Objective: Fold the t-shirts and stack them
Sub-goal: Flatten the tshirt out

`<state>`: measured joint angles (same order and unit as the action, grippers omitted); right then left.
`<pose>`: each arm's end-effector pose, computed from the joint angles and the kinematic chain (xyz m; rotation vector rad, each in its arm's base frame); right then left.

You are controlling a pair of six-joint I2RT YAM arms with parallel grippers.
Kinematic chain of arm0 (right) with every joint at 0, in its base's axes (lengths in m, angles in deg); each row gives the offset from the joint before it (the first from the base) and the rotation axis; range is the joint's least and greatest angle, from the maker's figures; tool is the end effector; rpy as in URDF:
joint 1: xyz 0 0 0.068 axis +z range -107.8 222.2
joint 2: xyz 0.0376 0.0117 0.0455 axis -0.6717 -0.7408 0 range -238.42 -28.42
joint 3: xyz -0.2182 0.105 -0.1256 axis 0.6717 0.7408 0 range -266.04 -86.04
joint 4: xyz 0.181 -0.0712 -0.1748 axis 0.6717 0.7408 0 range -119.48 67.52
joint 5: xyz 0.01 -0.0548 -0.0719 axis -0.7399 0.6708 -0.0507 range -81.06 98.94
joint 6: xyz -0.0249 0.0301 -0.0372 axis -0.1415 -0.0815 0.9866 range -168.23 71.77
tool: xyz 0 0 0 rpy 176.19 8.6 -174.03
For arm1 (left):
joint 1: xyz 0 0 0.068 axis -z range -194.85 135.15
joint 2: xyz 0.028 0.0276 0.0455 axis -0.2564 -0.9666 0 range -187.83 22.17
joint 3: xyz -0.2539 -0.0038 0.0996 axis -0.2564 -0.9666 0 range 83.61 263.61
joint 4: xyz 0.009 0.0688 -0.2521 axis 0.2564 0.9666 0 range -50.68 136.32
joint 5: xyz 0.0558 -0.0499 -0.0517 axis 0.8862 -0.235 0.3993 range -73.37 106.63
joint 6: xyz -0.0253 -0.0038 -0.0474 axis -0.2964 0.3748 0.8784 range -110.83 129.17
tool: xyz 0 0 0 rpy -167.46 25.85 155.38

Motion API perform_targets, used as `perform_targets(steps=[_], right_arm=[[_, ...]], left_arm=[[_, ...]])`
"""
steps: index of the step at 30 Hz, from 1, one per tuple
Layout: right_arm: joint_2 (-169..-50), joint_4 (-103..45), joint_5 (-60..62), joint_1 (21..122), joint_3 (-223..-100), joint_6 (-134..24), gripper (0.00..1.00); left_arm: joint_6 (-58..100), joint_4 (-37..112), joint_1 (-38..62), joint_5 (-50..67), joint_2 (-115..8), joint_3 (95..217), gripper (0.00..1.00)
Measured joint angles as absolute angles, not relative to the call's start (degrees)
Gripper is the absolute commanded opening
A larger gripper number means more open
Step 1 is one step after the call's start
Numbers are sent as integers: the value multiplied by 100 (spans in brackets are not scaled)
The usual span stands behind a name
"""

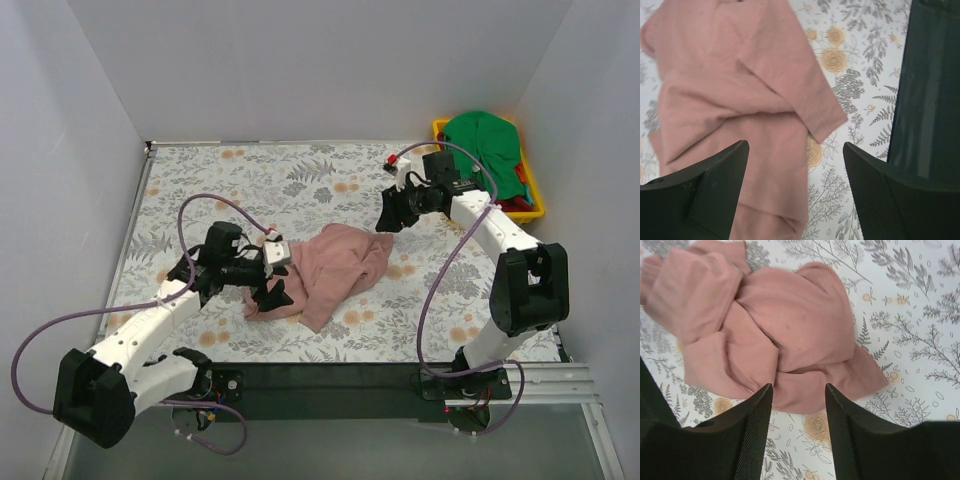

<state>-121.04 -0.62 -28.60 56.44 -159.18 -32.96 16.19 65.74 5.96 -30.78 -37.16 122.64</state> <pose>0.3350 0.1075 0.2757 -0.8749 2.1521 0.7752 0.1807 -0.0967 0.2404 0.6832 2.2664 -1.2164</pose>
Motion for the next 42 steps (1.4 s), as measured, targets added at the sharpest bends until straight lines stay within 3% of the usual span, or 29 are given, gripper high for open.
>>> perform_targets(steps=[4,11,25,32,33,37,38,39,42], right_arm=[[-12482,69,-2431,5657,-15855,-3300,45],[-13304,80,-1813,5655,-15855,-3340,44],[-13772,54,-1601,5646,-15855,-3488,44],[-13839,15,-1588,5646,-15839,-3523,39],[-13839,-9,-1603,5646,-15824,-3541,36],[-13842,-140,-1684,5620,-15732,-3604,19],[-13842,-156,-1688,5615,-15715,-3613,10],[-13842,-158,-1703,5613,-15702,-3602,3],[-13839,-145,-1712,5600,-15673,-3633,1]], left_arm=[[1427,6545,1488,-2534,-4011,12268,65],[1528,6655,2395,-1457,-4975,12275,62],[2000,6510,3221,-821,-5836,12240,57],[2424,5949,3252,-637,-6089,12325,54],[2500,5870,3263,-587,-6135,12349,52],[2760,5531,3313,-213,-6306,12406,8],[2819,5463,3324,-69,-6323,12410,1],[2837,5433,3331,-1,-6325,12408,0],[3038,5527,3230,12,-6262,12417,0]])
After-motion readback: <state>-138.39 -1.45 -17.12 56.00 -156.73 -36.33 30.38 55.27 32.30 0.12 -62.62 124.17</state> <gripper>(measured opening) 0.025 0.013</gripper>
